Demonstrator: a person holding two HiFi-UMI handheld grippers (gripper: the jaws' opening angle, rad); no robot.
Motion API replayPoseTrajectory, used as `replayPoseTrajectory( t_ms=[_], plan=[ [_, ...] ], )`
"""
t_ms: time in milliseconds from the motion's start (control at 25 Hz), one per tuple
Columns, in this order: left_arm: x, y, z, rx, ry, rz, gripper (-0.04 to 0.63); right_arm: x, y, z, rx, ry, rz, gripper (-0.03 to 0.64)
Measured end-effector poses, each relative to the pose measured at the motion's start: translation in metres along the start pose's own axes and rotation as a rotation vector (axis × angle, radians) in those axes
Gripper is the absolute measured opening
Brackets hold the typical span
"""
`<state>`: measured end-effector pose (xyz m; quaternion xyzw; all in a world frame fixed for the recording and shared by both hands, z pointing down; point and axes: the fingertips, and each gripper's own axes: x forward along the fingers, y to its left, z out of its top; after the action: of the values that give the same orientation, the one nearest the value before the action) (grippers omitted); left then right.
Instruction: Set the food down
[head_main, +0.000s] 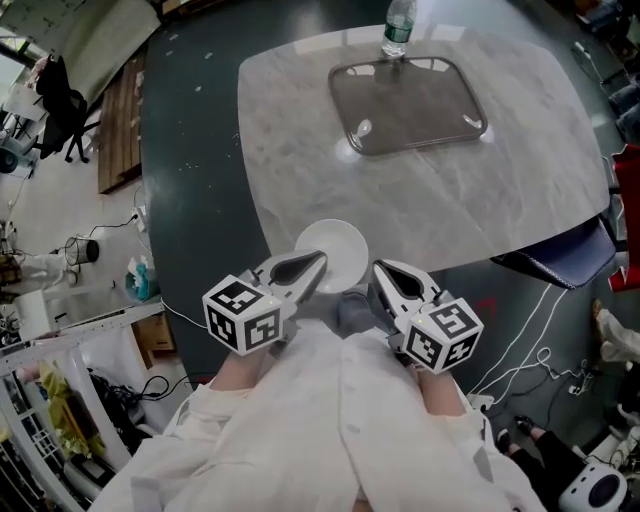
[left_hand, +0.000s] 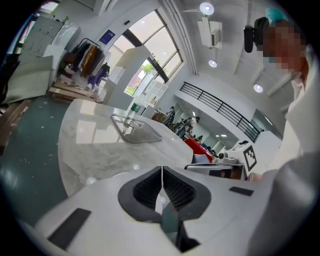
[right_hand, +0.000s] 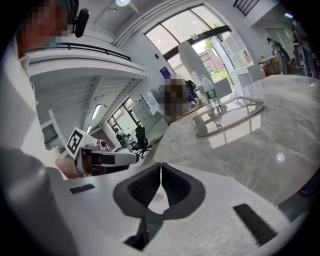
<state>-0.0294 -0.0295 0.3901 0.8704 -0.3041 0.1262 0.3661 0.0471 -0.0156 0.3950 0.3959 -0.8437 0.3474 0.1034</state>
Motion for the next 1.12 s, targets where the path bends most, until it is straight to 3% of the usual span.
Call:
replayPoseTrajectory(
  t_ms=[520,760,1120],
  plan=[
    [-0.018,0.04,-0.059,-0.095,0.113,0.101,0.02,0.017,0.0,-0.047,0.049,0.125,-0.006,0.003],
    [-0.019,0.053,-0.081,-0.199,0.12,0.118,0.021,0.026,-0.007,-0.073,0.078,0.182,-0.025,0.005],
    [-0.02,0.076,-0.107,-0.27,0.152,0.181,0.02,0.035,-0.022,-0.092,0.118,0.236,-0.056,0.005]
  ],
)
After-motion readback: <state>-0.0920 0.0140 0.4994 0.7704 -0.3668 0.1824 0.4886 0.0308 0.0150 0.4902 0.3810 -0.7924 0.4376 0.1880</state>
